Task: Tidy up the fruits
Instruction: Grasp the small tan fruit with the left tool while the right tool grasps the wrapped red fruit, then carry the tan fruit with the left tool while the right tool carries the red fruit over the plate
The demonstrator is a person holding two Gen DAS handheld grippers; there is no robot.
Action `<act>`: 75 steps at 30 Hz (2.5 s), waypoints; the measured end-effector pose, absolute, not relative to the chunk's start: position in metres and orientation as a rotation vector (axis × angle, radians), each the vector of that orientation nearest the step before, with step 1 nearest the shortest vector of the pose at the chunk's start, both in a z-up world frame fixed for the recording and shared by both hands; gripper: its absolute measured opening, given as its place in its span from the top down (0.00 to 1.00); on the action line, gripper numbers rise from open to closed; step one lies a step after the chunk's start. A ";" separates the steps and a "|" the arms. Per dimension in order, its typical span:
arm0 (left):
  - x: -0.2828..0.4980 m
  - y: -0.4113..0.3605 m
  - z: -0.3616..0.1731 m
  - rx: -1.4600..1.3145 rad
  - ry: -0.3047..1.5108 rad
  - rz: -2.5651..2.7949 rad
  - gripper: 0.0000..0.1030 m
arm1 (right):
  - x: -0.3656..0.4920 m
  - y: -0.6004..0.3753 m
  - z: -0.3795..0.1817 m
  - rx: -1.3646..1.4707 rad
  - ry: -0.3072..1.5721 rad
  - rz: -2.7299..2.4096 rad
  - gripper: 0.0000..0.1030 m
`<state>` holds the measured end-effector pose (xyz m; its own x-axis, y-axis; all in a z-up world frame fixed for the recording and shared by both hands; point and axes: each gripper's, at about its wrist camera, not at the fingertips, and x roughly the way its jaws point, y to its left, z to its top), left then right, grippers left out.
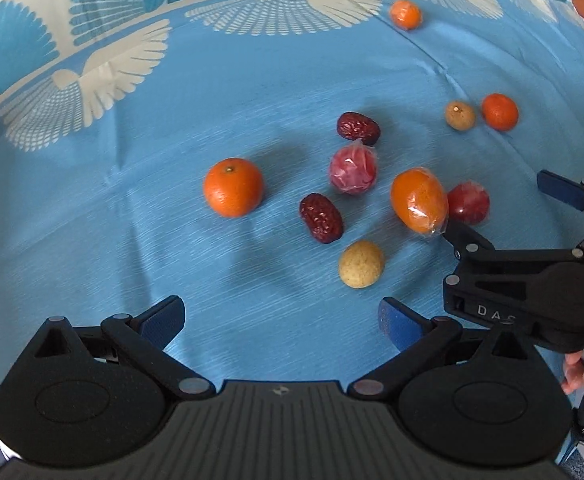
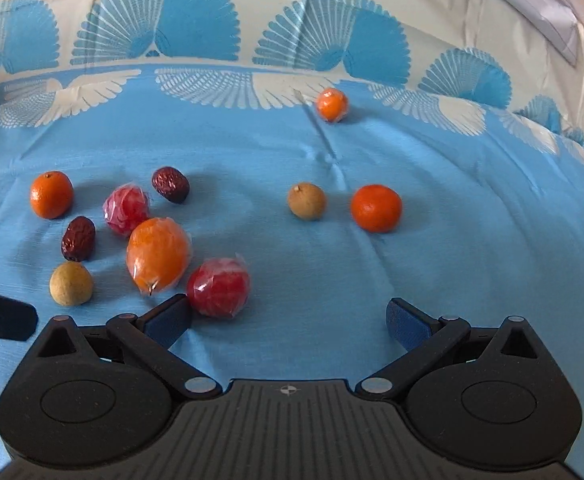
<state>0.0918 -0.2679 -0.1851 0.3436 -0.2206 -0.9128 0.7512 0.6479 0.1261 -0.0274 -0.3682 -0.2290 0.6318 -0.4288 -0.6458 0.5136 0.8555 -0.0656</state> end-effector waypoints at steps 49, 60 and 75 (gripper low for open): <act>-0.088 0.101 0.027 0.092 0.858 -0.410 0.74 | -0.204 -0.097 -0.025 0.031 0.533 -0.076 0.68; -0.084 0.123 0.029 0.048 0.837 -0.389 0.75 | -0.200 -0.069 -0.019 -0.037 0.550 -0.051 0.68; -0.041 0.107 -0.006 0.073 0.924 -0.372 0.74 | -0.157 -0.064 -0.049 -0.052 0.648 -0.004 0.68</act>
